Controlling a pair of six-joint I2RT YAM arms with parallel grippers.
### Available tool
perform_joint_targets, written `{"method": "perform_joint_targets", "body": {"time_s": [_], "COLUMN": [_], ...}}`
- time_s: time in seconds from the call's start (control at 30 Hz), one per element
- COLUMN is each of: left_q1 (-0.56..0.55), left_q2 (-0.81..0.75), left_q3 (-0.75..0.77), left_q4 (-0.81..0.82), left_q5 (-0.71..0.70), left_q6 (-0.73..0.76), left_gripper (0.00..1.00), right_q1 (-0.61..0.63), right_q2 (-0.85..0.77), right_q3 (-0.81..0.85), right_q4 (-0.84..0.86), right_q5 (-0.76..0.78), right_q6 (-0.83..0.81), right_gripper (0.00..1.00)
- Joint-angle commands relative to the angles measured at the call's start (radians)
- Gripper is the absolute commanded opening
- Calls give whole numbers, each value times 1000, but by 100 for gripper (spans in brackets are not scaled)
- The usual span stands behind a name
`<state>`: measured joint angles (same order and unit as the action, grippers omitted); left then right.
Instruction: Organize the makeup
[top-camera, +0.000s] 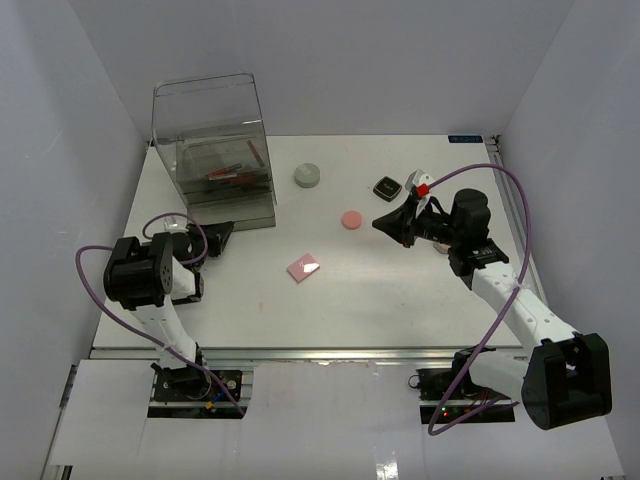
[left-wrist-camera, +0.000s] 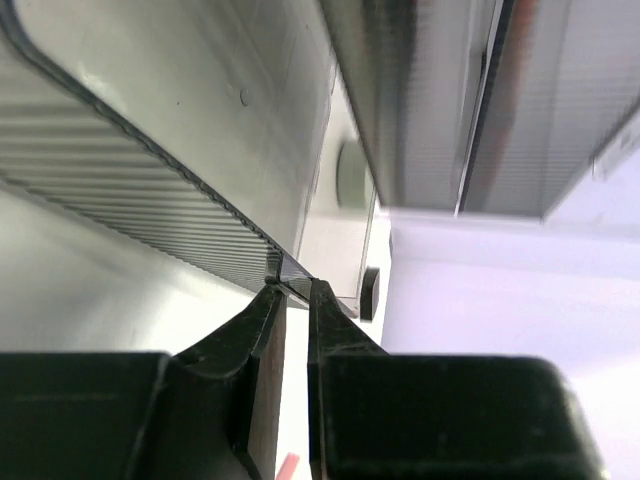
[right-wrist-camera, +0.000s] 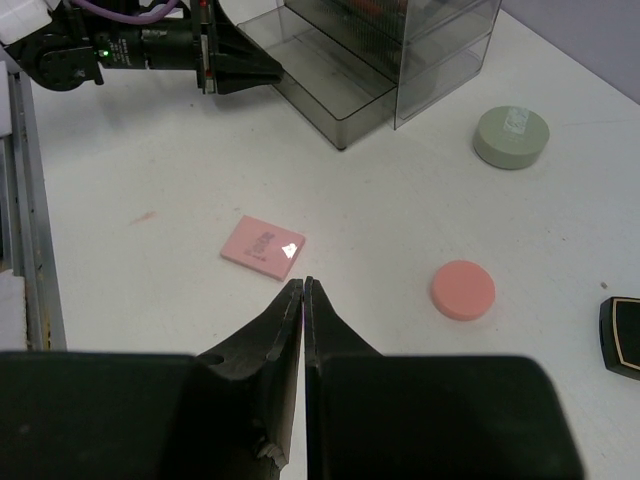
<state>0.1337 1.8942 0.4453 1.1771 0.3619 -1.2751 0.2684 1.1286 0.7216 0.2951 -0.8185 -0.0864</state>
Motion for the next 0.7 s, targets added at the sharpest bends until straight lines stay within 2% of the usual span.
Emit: {"method": "perform_joint_targets", "body": {"time_s": [0.0,0.07,0.17,0.27,0.43,0.67], "left_q1": [4,3,3,3,3,3], "left_q2": [-81,-90,-106,-143,-285,-623], "left_q3": [-94,-100,-100,-100,-110,-102], "left_q4": [-24,-36,-48,-95,-209,-509], "left_q5": [33,43,64,83,92,108], "left_q6": [79,80,82,86,141,301], "left_gripper": [9,19,27,41,62,72], "right_q1": [-8,-11,-18,-26,-31,-39], "right_q2": [-10,-9,-6,-4,4,3], "right_q3": [-8,-8,-8,-8,-8,4], "right_q4": [35,32,25,21,15,-22], "right_q5": [-14,-11,-5,-1,2,-18], "right_q6": [-19,-24,-35,-44,-52,-92], "right_gripper": [9,9,9,9,9,12]}}
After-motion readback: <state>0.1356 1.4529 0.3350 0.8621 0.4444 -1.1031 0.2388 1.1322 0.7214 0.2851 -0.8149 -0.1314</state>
